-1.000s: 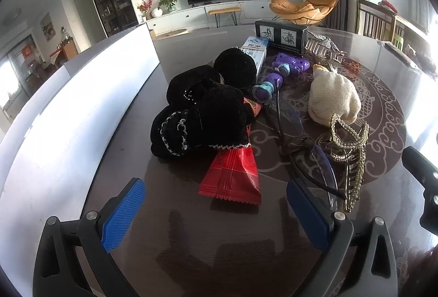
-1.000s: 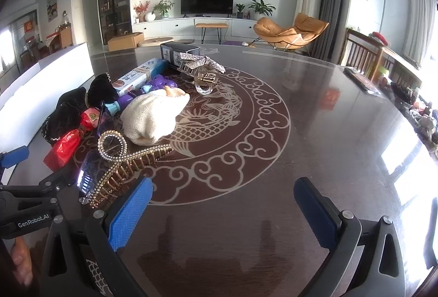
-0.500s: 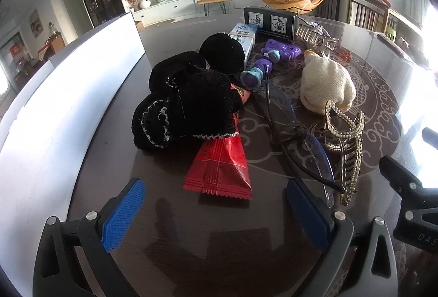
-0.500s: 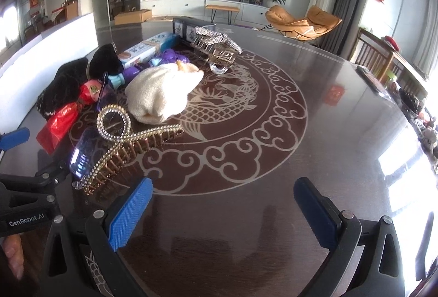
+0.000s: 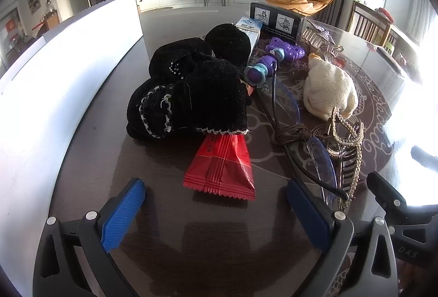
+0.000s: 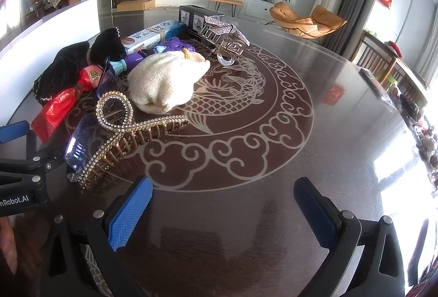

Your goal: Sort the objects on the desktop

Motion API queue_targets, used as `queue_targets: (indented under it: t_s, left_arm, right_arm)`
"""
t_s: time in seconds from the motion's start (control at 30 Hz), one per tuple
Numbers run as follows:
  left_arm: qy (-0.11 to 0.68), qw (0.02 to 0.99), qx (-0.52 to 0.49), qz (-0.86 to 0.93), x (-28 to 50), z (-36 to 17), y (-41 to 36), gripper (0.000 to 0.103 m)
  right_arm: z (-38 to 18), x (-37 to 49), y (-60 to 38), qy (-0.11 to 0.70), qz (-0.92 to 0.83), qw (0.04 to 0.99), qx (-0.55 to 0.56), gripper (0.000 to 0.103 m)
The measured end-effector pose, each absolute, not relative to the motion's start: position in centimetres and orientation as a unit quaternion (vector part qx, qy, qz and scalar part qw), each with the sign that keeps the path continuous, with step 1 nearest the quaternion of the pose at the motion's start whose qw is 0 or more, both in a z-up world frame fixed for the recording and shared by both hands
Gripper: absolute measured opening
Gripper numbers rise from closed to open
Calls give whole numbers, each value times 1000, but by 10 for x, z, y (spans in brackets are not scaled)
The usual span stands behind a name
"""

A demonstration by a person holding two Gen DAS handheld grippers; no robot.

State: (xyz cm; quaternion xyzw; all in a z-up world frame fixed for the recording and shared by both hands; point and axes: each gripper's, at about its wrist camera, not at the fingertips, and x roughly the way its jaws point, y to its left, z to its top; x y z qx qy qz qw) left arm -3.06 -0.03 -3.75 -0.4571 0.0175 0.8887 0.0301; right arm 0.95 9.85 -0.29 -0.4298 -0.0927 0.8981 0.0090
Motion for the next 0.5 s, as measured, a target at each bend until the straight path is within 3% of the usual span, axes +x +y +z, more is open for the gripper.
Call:
queue_targets:
  t_s: [0.5]
  left_arm:
    - [14, 25, -457, 889, -33, -37, -1, 103]
  right_arm:
    - [-3, 9, 99, -90, 897, 9, -432, 103]
